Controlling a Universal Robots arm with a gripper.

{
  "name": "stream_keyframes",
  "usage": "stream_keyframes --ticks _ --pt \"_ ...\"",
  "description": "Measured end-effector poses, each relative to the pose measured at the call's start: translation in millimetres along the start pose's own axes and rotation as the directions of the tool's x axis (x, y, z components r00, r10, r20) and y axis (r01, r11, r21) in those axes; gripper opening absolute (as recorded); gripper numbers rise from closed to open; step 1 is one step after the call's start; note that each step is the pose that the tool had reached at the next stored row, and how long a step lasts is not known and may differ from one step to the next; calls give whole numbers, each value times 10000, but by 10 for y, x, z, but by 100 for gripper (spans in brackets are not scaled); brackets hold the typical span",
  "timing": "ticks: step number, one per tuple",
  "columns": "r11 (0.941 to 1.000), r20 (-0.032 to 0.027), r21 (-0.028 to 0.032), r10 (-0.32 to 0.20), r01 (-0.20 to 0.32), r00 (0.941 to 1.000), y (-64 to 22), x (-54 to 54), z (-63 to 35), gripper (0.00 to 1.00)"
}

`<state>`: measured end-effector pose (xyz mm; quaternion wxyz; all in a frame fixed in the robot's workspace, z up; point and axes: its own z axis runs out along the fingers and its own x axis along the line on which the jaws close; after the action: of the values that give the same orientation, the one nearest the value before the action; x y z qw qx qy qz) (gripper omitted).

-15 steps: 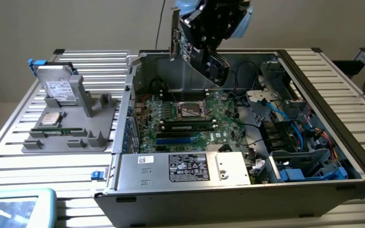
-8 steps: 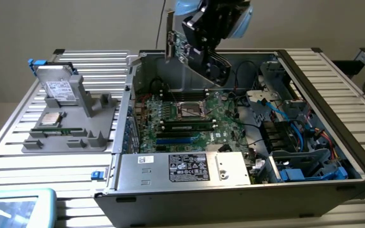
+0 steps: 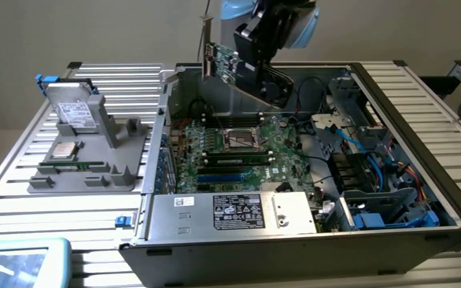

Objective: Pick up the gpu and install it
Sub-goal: 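Insert the gpu into the slot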

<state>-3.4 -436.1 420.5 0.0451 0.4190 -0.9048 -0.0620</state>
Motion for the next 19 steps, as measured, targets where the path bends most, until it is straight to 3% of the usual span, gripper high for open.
stream_keyframes --ticks 5,9,14,19 --pt "9960 -139 23 -897 898 9959 -1 0 3 27" --pt "9868 -249 31 -1619 1621 9865 -1 0 6 27" --pt "9685 -387 29 -2488 2490 9678 -1 0 9 27" --pt "9420 -526 15 -3351 3356 9407 -2 -1 12 27"
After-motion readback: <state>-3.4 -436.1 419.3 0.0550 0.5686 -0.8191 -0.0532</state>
